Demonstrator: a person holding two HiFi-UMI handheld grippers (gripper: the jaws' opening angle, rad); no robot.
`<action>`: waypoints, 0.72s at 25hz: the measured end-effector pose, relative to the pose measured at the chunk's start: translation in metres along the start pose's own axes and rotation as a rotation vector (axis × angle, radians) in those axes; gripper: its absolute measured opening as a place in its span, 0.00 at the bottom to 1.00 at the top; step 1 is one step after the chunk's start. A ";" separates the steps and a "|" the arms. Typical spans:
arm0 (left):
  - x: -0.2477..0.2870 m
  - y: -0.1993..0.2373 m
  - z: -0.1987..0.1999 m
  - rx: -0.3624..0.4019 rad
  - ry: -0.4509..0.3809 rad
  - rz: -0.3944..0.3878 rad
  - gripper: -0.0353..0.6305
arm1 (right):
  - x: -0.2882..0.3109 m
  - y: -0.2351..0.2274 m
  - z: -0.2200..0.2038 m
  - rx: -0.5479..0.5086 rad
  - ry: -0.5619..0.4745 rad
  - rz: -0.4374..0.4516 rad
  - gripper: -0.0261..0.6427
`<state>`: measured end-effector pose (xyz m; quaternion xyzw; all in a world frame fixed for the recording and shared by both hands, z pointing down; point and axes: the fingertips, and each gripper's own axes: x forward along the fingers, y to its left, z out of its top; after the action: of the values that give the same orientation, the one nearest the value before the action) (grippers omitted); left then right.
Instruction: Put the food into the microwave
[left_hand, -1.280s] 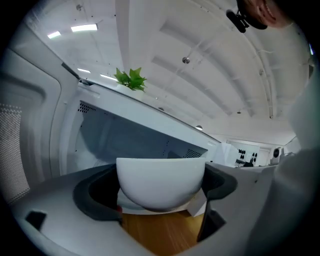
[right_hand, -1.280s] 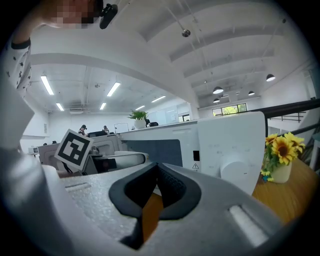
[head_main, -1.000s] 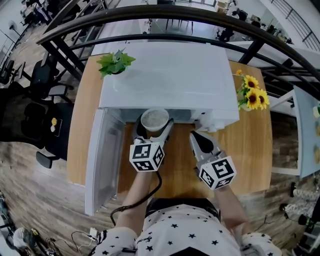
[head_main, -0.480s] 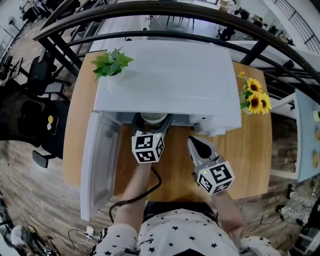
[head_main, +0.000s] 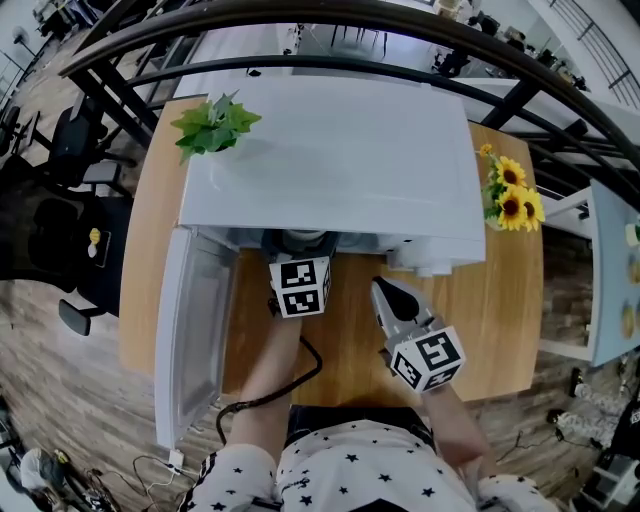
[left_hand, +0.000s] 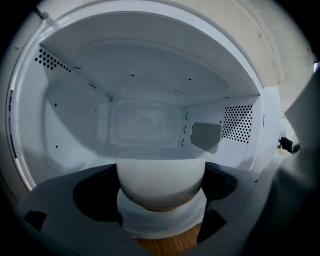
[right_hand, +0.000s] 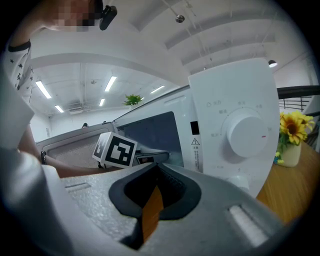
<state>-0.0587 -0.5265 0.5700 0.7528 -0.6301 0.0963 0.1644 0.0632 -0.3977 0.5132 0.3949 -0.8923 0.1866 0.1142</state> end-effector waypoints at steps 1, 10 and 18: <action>0.001 0.000 0.000 0.009 0.006 0.008 0.77 | 0.000 0.000 -0.001 0.000 0.001 0.001 0.05; 0.005 0.007 -0.001 -0.011 0.044 0.061 0.77 | -0.002 0.003 0.000 0.001 -0.005 0.002 0.05; 0.005 0.008 -0.015 0.101 0.109 0.142 0.77 | -0.012 0.003 -0.001 0.001 -0.011 -0.011 0.05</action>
<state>-0.0647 -0.5269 0.5871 0.7073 -0.6663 0.1799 0.1530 0.0689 -0.3874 0.5089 0.4009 -0.8906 0.1842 0.1101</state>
